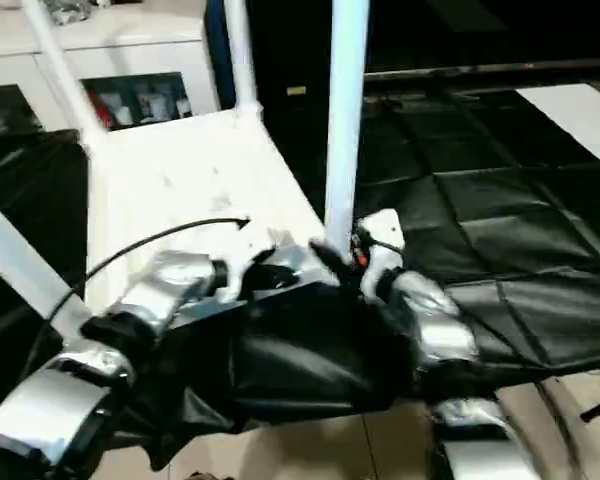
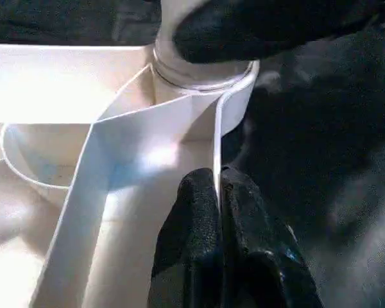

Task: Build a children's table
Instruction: Rotate leg to tighten

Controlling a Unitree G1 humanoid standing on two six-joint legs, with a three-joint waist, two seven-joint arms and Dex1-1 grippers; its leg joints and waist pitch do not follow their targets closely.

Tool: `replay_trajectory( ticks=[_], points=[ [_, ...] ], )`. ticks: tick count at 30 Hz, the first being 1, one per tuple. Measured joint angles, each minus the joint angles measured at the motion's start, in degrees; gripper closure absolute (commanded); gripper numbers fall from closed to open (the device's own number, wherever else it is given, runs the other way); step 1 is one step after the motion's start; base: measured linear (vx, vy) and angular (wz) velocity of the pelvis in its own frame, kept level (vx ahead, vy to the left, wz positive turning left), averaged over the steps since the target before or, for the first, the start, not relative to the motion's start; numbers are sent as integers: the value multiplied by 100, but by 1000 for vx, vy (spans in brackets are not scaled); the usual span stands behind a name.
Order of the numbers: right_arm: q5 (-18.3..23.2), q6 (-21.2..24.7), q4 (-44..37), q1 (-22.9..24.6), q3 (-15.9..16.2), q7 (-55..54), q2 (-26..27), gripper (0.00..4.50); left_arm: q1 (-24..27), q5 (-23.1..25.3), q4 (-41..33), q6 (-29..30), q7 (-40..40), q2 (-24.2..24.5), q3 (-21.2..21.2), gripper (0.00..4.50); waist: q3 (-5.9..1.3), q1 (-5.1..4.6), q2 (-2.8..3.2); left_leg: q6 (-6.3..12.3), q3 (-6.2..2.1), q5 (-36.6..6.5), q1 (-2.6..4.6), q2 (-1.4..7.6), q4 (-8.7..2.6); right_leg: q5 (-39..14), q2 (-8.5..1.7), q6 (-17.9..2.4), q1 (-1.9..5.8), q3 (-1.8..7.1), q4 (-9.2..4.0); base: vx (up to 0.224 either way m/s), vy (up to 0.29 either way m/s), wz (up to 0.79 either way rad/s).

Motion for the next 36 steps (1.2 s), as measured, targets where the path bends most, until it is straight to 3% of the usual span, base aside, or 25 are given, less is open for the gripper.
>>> replay_trajectory(
  ticks=[4,11,20,25,28,32,36],
  points=[
    [30,198,-199,20,264,1041,-373,129,158,-56,-250,0,-786,286,-25,450,3,43,-5,0,1,0,-3,0,0,-1,0,2,-1,2,-3,0,0,0],
    [26,466,-328,0,757,2197,-738,129,289,-226,-592,175,-1866,516,-308,450,13,213,-22,-1,5,-1,-11,-2,0,-3,0,1,-4,9,-6,0,0,0],
    [42,695,-476,3,940,2720,-851,194,424,-266,-919,458,-2342,688,-365,450,26,270,-41,-1,7,-1,-11,-3,3,-3,-1,0,-3,14,-4,0,0,0],
    [40,682,-520,31,901,2606,-815,203,428,-263,-942,446,-2164,602,-365,450,30,278,-48,-1,7,0,-11,-3,7,-2,-1,0,-3,16,1,0,0,0],
    [-11,554,-367,4,612,1795,-524,209,410,-200,-878,387,-1495,499,-266,450,36,255,-60,-1,6,1,-3,-1,12,-1,-1,-1,0,17,4,0,0,0],
    [-87,369,-44,-100,286,368,-106,230,300,-85,-669,341,-622,258,-173,450,37,103,-64,-2,6,1,5,-7,18,-19,-1,29,2,26,-5,0,0,0],
    [-206,233,158,-186,62,-709,249,240,207,18,-500,324,36,51,-117,450,33,22,-68,-3,4,1,19,-7,17,-20,-1,30,7,25,-6,0,0,0]
  ],
)
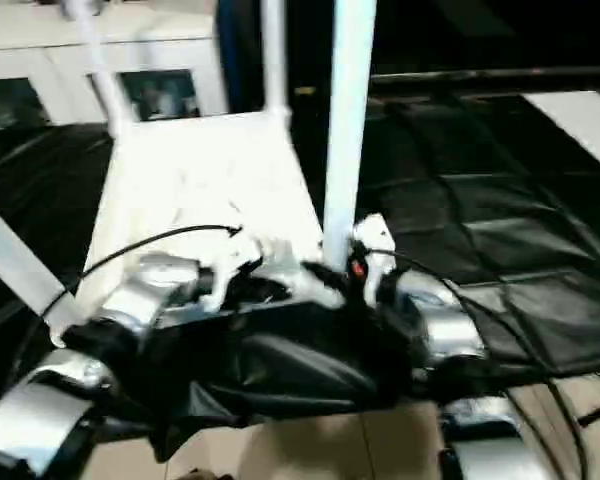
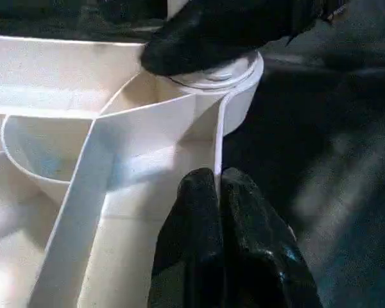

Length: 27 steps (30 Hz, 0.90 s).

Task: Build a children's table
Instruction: Rotate leg to tighten

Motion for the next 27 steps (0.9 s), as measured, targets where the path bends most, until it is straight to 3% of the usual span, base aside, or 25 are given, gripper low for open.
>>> replay_trajectory(
  ticks=[3,7,10,14,18,21,27],
  points=[
    [-113,-101,140,-78,-206,-939,295,243,-59,52,78,71,556,-206,14,450,-3,-59,6,0,-1,0,3,-2,-1,-1,0,1,3,0,-4,0,0,0],
    [-278,-301,158,-35,-227,-1272,424,244,-60,60,129,99,690,-287,62,450,-21,-77,33,0,-2,0,17,-5,-2,-3,0,5,13,1,-13,0,0,0],
    [-192,-411,159,14,-252,-1240,440,174,-60,61,134,74,687,-293,60,450,-25,-74,43,0,-1,0,17,-8,-9,-3,0,5,15,2,-26,0,0,0],
    [-62,-404,22,117,-280,-966,416,157,-58,61,165,-20,634,-273,58,450,-30,-75,59,0,-1,0,15,-9,-11,-2,0,4,15,3,-30,0,0,0],
    [159,-171,-684,550,-192,113,-134,157,-48,44,159,-141,298,-215,24,450,-35,-23,77,1,1,-1,9,-8,-21,-1,0,3,14,1,-30,0,0,0],
    [416,-11,-1304,998,-113,1100,-912,157,-26,8,72,-171,-129,-155,-60,450,-40,131,92,1,6,0,2,-4,-39,12,0,-20,13,0,-23,0,0,0],
    [769,448,-1919,1560,-78,2390,-1921,157,156,-61,-251,-340,-871,53,-178,450,-38,274,133,3,2,-2,-35,3,-44,-8,0,9,-12,-14,-7,0,0,0]
  ],
)
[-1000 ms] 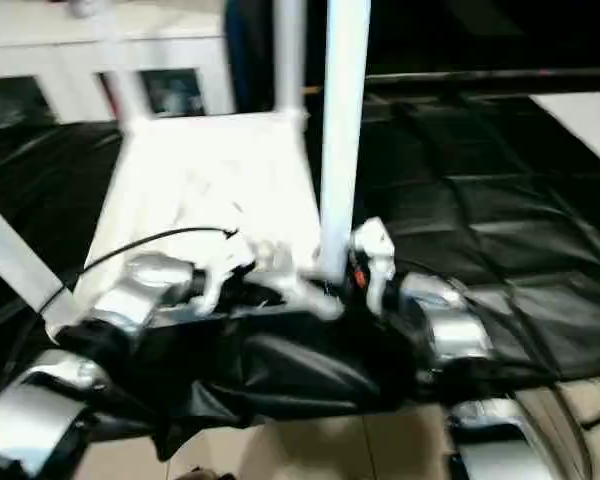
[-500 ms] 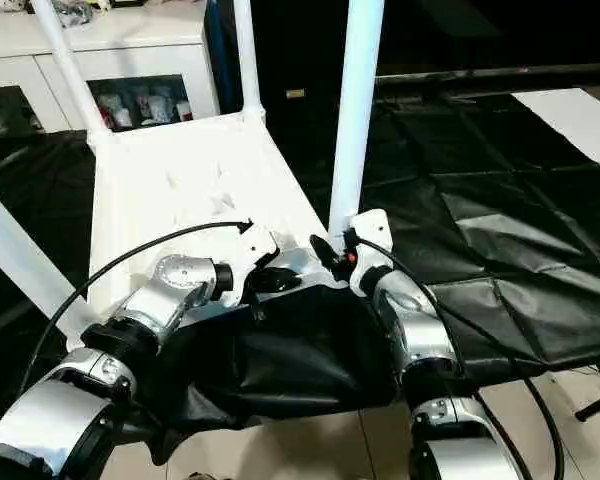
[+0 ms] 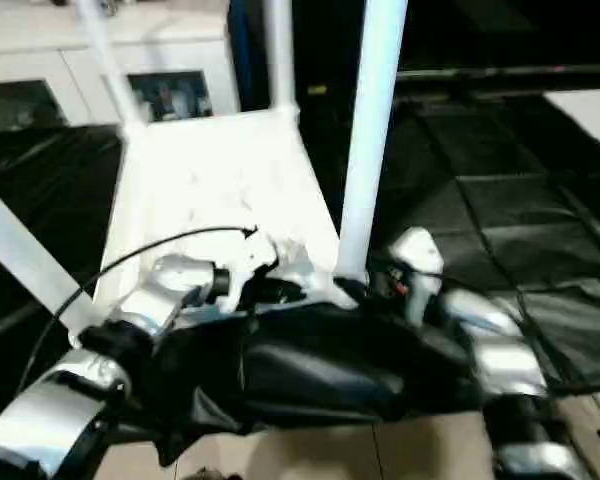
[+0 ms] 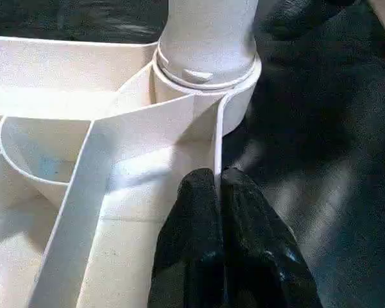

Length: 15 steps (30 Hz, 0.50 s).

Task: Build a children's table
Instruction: Rotate leg to tighten

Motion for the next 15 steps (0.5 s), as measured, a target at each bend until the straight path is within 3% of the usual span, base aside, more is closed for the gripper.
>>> replay_trajectory(
  ticks=[4,9,11,15],
  points=[
    [202,434,-245,453,-138,308,-303,157,113,-149,-160,25,-245,230,17,450,11,-65,13,0,2,0,-18,0,7,1,0,0,-19,3,5,0,0,0],
    [687,698,-743,610,-705,122,-484,157,433,-214,-644,173,-555,436,23,450,10,-73,16,-1,1,0,-13,1,8,-1,0,2,-18,3,9,0,0,0],
    [794,734,-885,612,-878,-83,-440,149,541,-280,-905,405,-608,465,23,405,13,-83,11,-1,4,0,-14,1,9,-1,0,2,-19,6,8,0,0,0],
    [775,734,-981,655,-1014,-634,-193,149,835,-769,-1640,697,-843,505,125,370,27,-70,-15,-1,4,0,-23,2,8,-1,0,2,-28,4,9,0,0,0]
  ],
)
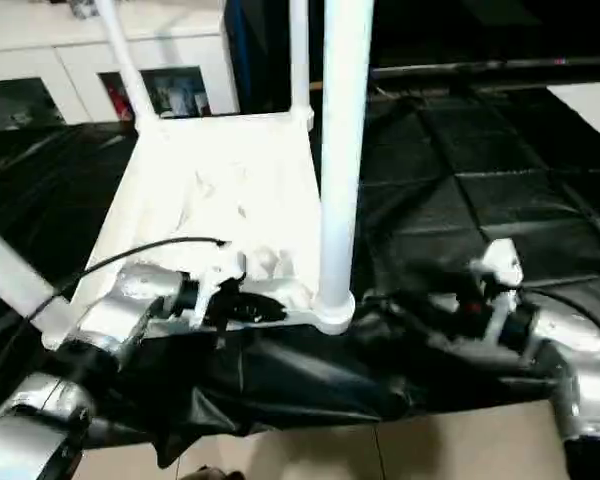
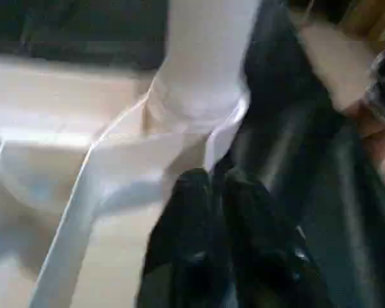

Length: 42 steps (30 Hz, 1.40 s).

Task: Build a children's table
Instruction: Rotate leg to tighten

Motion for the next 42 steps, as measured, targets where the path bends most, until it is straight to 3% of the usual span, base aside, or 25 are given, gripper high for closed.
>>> replay_trajectory(
  ticks=[4,5,8,9,11,14,17,18,21,25,31,38,40,42],
  points=[
    [-198,17,-43,-7,-244,-1220,555,149,290,-277,-779,-266,584,-101,436,347,0,-6,-2,-1,1,0,-7,-1,3,1,0,-1,-8,2,3,0,0,0],
    [-252,50,-79,4,-267,-1569,673,149,307,-327,-939,-374,891,-172,632,317,-2,-7,3,-2,0,1,-10,-1,4,1,0,-1,-9,2,2,0,0,0],
    [-507,100,-510,156,-375,-2557,1150,149,369,-385,-1370,-542,2170,-564,1295,305,-4,-31,6,-2,-1,1,-9,-2,5,-1,0,2,-5,3,1,0,0,0],
    [-597,101,-656,250,-387,-2857,1312,121,405,-410,-1520,-530,2657,-679,1526,289,-5,-61,8,-2,-1,1,-9,-3,5,-12,0,21,-3,4,-2,0,0,0],
    [-704,94,-878,421,-422,-3240,1527,115,570,-520,-1681,-533,3365,-886,1909,274,-10,-96,16,-3,-1,-1,-10,-5,4,-22,0,38,-2,6,-3,0,0,0],
    [-764,18,-1391,790,-473,-3738,2026,97,1290,-454,-1853,-551,4448,-1066,2389,259,-21,-233,31,-21,-10,-14,-9,-3,-2,-36,4,62,-6,-1,-5,0,0,0],
    [-758,-95,-1775,1243,-410,-3862,2234,68,2368,-274,-2430,-438,4666,-1332,2391,222,-18,-255,27,-28,-42,-18,-43,1,-2,-47,28,78,-12,4,-17,0,0,0],
    [-733,-107,-1855,1334,-347,-3848,2279,59,2517,-210,-2560,-425,4717,-1374,2350,217,-19,-244,27,-29,-59,-17,-61,3,2,-46,43,78,-15,10,-23,0,0,0],
    [-558,-60,-2263,1651,-26,-3676,2354,35,2781,-66,-3010,-422,4990,-1355,2283,197,-23,-220,34,-29,-75,-16,-63,4,3,-48,51,80,-2,13,-25,0,0,0],
    [-681,32,-2462,1800,341,-3444,2145,26,2869,-69,-3163,-399,5205,-1209,2284,179,-28,-254,25,-29,-82,-16,-48,-1,8,-50,52,84,21,17,-34,0,0,0],
    [-1018,-79,-2213,1539,676,-3410,2086,26,2898,-61,-3165,-394,5264,-1148,2288,179,-37,-292,-90,-30,-88,-15,-46,-2,14,-49,55,85,22,21,-31,0,0,0],
    [-1030,-108,-1874,1235,674,-3650,2203,26,3314,-64,-3405,-278,5371,-973,2284,179,-52,-278,-349,-32,-93,-17,-46,-1,15,-52,59,89,22,25,-17,0,0,0],
    [-1044,-148,-1784,1194,665,-3656,2183,26,3396,-48,-3500,-279,5407,-1003,2266,179,-52,-261,-366,-32,-93,-17,-50,-3,19,-47,59,80,25,28,-18,0,0,0],
    [-1049,-154,-1766,1164,651,-3658,2170,26,3366,40,-3519,-251,5460,-1001,2220,179,-44,-265,-321,-34,-115,-17,-42,0,29,-43,82,75,51,33,-23,0,0,0]
  ],
)
